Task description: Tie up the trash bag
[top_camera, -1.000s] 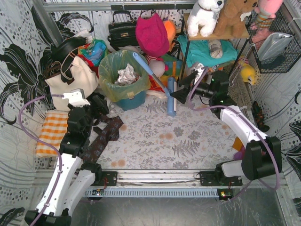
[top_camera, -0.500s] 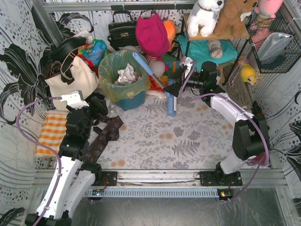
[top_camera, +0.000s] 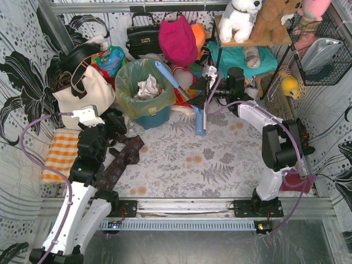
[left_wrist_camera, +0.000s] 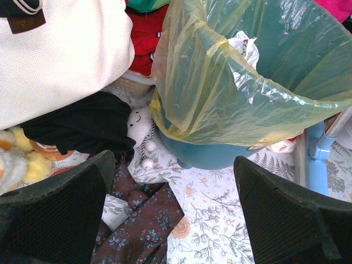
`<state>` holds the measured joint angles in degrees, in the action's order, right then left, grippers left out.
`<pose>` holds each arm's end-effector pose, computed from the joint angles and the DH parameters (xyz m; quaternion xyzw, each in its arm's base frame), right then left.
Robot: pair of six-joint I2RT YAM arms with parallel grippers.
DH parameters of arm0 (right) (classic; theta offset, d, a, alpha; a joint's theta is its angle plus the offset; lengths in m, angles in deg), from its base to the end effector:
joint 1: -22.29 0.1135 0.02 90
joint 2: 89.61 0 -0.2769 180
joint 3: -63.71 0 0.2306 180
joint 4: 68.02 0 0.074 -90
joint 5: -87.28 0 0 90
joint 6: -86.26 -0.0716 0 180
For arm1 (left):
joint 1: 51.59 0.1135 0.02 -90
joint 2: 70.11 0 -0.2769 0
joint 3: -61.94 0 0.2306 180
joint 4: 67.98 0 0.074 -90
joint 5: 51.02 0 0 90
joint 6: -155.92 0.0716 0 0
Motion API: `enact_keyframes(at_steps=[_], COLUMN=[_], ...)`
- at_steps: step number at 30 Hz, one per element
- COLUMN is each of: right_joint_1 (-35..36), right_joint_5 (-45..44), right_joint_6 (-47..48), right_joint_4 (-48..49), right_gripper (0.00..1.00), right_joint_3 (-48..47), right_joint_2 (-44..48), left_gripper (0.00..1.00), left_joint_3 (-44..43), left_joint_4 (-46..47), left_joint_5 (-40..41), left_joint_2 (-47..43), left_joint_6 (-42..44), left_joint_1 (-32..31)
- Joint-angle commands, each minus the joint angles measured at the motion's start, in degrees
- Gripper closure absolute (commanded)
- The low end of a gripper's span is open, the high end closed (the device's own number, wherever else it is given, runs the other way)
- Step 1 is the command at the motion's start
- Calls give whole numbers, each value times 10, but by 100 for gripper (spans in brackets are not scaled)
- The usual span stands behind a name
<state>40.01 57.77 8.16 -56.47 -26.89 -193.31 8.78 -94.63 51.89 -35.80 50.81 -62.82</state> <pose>0.3805 0.1870 0.3273 -0.4979 0.5087 0.3911 0.5834 0.1522 -0.0139 0.3246 -0.0992 0.7459 -0.0663 0.6553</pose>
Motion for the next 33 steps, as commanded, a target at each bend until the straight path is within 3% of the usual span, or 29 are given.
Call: enact_keyframes(at_steps=[1,15,33], right_joint_1=[4,21,24], right_joint_5=[19,33,48], right_joint_6=[24,-44,-122], right_joint_4=[16,82,182], right_gripper=[24,35,54], right_joint_3=[-44,-95,-114], right_joint_2=[-27,-92,-138], left_gripper=[2,2,2], left_joint_3=[2,4,6], left_joint_4=[28,28,25], left_joint_5=[4,8,15], left_joint_2=[-4,-10,-15], left_joint_6=[13,14,14], left_joint_1=[-2,-2,-2])
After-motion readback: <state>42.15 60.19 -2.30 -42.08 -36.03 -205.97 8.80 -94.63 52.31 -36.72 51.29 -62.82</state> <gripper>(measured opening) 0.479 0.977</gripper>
